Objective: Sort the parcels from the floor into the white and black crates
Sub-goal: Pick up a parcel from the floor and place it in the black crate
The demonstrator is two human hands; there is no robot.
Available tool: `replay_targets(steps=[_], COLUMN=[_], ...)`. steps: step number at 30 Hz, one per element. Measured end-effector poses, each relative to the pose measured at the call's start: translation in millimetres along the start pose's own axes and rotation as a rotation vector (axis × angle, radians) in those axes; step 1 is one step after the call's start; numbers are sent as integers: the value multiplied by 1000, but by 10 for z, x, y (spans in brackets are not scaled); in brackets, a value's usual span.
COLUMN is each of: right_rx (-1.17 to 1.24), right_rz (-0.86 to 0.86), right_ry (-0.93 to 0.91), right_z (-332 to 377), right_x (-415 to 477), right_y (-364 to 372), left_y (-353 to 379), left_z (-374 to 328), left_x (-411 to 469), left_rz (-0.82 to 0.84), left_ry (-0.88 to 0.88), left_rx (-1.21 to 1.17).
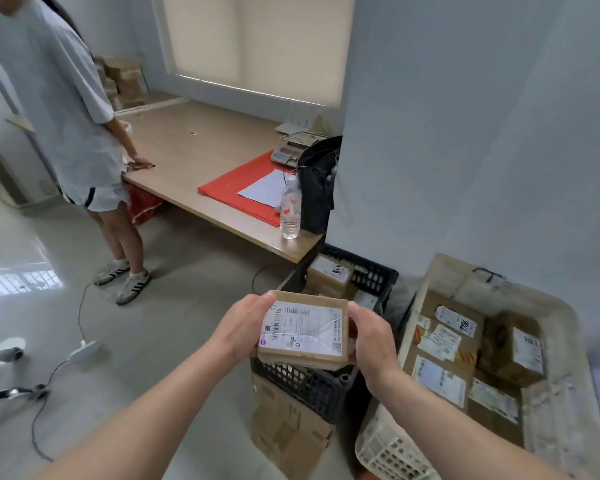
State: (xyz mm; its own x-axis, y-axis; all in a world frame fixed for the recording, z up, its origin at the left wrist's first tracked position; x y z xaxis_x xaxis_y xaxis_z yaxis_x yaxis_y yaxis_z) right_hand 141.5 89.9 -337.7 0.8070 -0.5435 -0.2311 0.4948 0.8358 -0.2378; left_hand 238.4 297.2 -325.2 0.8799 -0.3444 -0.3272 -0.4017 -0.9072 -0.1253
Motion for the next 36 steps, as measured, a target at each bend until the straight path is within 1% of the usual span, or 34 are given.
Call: replay_targets(steps=[7, 13, 18, 25, 34, 36], right_rx=[31, -37, -122, -193, -255, -263], right_rz=[-83, -125, -121, -91, 32, 45], right_ry=[51, 111, 164, 237, 295, 316], right_z=[-52, -261, -491, -697, -999, -1065], right_x=[688, 1131, 1395, 1894, 2643, 2764], right_y=[-22, 54, 77, 27, 30, 14], left_y=[167, 305, 475, 738, 1080, 1153], left_z=[-137, -22, 182, 374, 657, 715], left_x=[900, 1520, 1858, 2267, 2712, 2805], left_rz=[130, 223, 271, 240, 116, 106], left_ry=[-20, -99, -179, -269, -394, -389], left_rx=[37, 82, 93, 69, -6, 43])
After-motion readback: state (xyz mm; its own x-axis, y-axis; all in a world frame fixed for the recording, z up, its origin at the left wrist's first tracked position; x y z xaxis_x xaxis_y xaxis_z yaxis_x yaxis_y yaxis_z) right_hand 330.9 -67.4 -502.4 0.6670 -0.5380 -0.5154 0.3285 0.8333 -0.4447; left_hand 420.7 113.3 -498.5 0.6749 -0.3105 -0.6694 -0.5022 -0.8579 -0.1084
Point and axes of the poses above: each hand's wrist, its own x-axis towards the middle knuckle, its own y-axis out of the palm, z = x × y, the point moved 10 cm from there along x, towards the middle knuckle, and after that the axes turned 6 degrees about -x, right-handed, at the moved point
